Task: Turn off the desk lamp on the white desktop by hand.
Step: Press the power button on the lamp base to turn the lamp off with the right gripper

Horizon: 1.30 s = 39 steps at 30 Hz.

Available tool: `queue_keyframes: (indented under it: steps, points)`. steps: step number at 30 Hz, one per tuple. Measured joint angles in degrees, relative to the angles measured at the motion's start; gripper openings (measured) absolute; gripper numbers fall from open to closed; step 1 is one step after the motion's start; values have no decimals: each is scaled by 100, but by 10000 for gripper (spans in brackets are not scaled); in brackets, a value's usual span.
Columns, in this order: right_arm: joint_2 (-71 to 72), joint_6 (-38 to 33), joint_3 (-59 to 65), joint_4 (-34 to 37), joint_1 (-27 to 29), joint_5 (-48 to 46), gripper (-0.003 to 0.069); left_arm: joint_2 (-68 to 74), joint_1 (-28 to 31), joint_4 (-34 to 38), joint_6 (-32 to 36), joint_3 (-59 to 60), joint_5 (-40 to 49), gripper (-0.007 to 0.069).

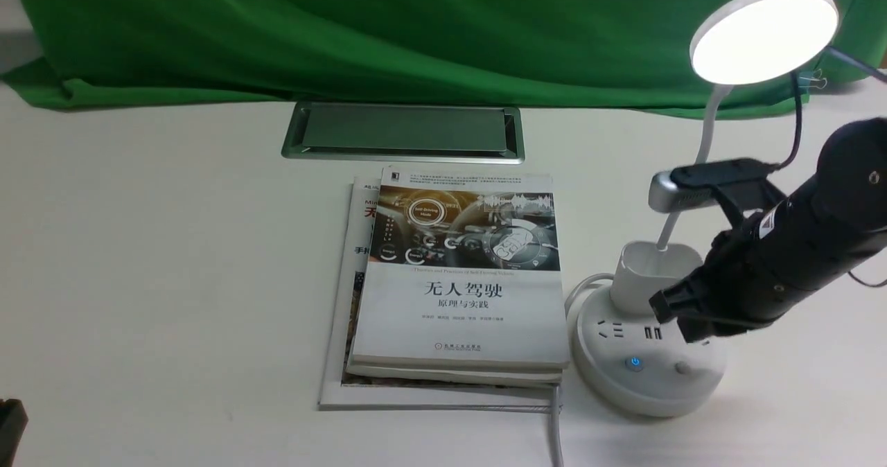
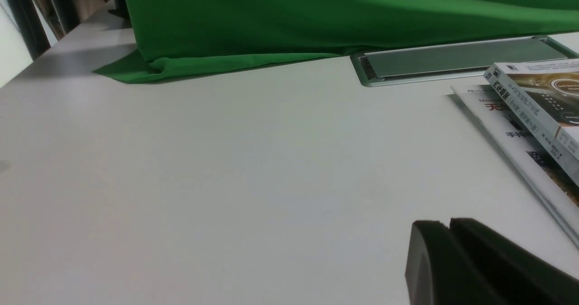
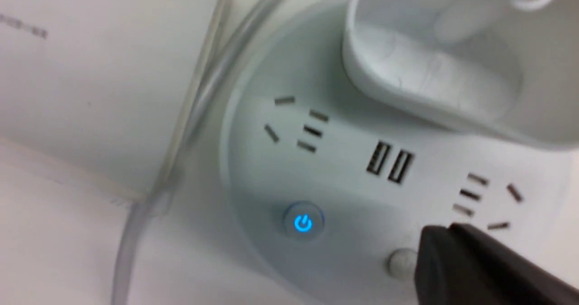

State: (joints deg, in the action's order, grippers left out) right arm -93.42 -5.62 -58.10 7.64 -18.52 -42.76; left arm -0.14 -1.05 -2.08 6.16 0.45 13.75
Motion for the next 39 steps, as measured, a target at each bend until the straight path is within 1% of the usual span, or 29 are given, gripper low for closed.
queue_keyframes:
  steps: [6, 12, 26, 34, 39]
  points:
    - [-428, 0, 81, -6, 0, 85, 35, 0, 0, 0, 0, 0, 0, 20]
    - [-539, 0, 21, 0, 0, 238, 35, 0, 0, 0, 0, 0, 0, 20]
    - [46, 5, 86, -6, 0, 25, 35, 0, 0, 0, 0, 0, 0, 20]
    - [-482, 13, 65, -7, 0, 33, 35, 0, 0, 0, 0, 0, 0, 20]
    - [-546, -3, 11, -2, 0, 5, 36, 0, 0, 0, 0, 0, 0, 20]
